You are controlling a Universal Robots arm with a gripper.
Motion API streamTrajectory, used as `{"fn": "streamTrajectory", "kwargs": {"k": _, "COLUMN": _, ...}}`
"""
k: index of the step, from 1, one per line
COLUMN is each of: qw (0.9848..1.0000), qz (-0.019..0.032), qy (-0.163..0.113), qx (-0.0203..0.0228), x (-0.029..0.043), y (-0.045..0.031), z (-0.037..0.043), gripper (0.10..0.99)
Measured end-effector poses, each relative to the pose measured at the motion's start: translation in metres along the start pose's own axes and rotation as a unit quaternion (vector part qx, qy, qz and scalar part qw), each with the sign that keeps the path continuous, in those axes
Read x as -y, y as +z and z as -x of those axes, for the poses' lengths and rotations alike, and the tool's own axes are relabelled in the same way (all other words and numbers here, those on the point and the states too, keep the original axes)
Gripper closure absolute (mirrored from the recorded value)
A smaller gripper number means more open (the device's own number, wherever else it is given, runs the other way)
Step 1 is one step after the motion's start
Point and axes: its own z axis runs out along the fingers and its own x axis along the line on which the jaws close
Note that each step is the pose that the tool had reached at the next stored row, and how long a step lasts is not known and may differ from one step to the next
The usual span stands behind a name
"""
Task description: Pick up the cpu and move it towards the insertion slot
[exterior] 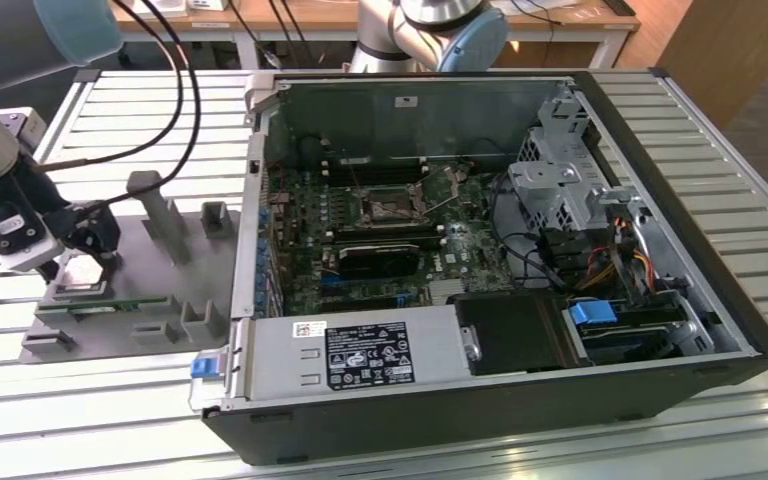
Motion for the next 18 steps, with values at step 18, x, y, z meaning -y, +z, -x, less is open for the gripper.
{"fn": "streamTrajectory", "kwargs": {"k": 18, "qw": 1.0, "qz": -0.0002, "qy": 0.0, "qx": -0.0011, "x": 0.0, "y": 0.0074, "z": -0.0005, "gripper": 0.518}}
